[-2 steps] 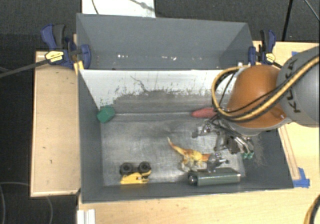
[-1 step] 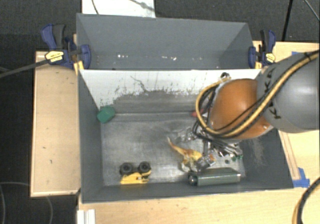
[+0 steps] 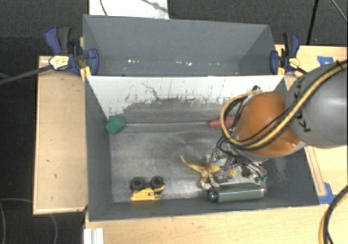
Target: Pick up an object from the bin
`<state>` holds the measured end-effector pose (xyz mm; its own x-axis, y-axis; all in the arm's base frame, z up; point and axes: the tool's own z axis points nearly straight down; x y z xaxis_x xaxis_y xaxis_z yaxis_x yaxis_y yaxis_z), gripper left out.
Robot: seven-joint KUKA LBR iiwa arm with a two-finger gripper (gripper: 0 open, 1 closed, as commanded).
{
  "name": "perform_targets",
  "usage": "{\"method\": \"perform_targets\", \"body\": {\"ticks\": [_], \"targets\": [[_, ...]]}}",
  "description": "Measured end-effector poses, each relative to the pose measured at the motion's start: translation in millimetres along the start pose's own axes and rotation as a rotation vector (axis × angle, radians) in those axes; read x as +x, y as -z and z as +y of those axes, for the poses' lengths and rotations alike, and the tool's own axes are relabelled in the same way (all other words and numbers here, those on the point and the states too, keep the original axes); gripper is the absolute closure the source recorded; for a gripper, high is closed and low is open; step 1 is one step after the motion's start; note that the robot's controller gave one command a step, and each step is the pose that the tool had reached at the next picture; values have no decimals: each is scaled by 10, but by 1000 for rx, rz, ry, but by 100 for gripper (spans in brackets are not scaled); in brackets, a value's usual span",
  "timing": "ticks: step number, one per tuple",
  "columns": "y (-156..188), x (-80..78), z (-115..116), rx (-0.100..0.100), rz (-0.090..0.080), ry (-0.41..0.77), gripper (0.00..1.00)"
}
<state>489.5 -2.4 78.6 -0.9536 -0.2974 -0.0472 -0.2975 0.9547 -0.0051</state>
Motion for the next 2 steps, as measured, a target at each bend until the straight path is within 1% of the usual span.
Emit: {"method": "perform_targets", "body": {"ticks": [2], "targets": [[25,4,1,0,3,1,100]]}}
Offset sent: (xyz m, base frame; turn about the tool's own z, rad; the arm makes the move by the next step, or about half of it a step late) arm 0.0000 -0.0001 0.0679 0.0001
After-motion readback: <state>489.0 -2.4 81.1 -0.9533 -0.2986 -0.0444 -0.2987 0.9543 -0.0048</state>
